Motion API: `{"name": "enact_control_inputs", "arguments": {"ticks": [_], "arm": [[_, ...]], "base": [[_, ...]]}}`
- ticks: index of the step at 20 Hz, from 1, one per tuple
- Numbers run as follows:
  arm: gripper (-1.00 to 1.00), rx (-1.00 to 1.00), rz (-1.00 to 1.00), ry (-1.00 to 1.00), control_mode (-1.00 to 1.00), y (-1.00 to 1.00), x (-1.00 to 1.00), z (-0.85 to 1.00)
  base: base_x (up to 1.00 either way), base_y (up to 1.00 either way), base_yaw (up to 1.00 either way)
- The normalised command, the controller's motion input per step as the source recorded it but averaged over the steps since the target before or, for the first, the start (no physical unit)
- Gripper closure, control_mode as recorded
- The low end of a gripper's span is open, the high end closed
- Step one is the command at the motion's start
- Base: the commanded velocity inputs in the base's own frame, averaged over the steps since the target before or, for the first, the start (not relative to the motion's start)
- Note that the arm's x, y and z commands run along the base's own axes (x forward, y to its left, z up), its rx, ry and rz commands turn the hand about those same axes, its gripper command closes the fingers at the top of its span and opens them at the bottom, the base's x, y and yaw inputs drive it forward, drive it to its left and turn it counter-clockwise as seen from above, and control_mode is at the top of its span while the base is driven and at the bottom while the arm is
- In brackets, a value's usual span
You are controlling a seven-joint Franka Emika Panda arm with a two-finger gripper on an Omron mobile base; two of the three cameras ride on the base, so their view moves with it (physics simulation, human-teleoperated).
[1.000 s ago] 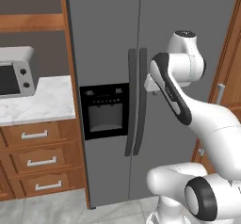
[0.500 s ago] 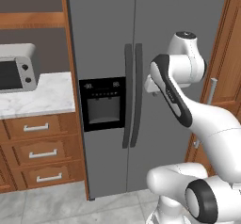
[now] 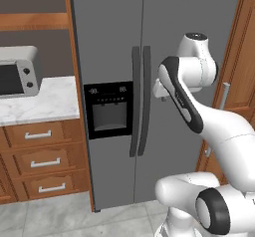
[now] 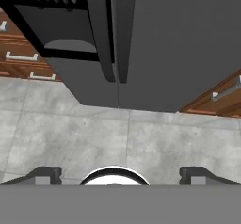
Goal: Open the fridge, remove the banana, corn, and chicken drumstick, and place them on any counter.
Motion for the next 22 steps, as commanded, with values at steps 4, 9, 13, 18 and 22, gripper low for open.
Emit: {"name": "enact_control_inputs", "arguments": {"ticks": [4, 9, 13, 18, 22], "arm": [[-1.00, 0.10, 0.03, -0.41, -1.00, 0.00, -0.10, -0.37], [-1.00, 0.16, 0.11, -0.44, -1.00, 0.00, 0.00, -0.41], [-1.00, 0.16, 0.04, -0.21, -1.00, 0.00, 0.06, -0.23], [-1.00, 0.06, 0.00, 0.00, -1.00, -0.09, 0.02, -0.01], [-1.00, 0.08, 0.00, 0.00, -1.00, -0.01, 0.18, 0.00]], "base": [[-0.03, 0.00, 0.00], [0.00, 0.00, 0.00], [0.00, 0.00, 0.00], [0.00, 0.00, 0.00], [0.00, 0.00, 0.00]]}}
